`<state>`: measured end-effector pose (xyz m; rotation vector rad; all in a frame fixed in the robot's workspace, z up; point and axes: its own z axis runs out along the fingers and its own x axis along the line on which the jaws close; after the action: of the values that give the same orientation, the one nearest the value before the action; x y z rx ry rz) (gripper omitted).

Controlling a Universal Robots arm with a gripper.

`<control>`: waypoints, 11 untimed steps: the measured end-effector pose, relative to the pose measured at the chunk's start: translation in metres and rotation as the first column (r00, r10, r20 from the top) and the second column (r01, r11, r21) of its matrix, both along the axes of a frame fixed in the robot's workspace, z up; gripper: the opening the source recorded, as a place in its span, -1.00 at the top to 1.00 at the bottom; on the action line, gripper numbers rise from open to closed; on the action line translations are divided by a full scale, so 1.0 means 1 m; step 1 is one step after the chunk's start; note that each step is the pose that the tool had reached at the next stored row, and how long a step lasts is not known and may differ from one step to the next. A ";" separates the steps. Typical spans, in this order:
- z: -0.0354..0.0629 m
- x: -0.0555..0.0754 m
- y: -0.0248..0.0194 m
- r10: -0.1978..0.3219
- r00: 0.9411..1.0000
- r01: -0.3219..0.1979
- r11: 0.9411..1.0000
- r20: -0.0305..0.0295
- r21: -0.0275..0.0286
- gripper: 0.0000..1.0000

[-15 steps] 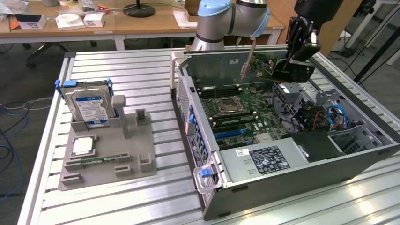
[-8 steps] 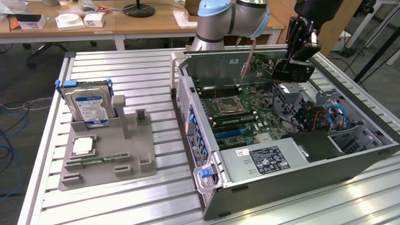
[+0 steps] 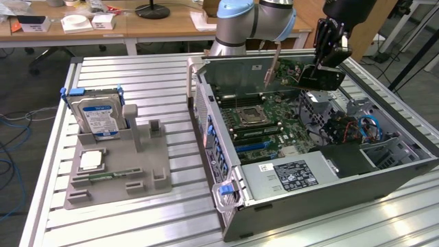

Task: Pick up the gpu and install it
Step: 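Insert the gpu into the slot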

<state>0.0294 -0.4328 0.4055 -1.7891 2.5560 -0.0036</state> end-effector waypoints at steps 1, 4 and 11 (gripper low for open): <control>0.0000 0.000 0.0000 0.001 1.000 -0.001 1.000 0.000 0.000 0.48; 0.0000 0.000 0.0000 0.003 1.000 -0.003 1.000 0.000 0.000 0.48; 0.0000 0.000 0.0000 0.016 1.000 -0.016 1.000 0.000 0.000 0.48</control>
<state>0.0297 -0.4328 0.4055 -1.8090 2.5420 -0.0033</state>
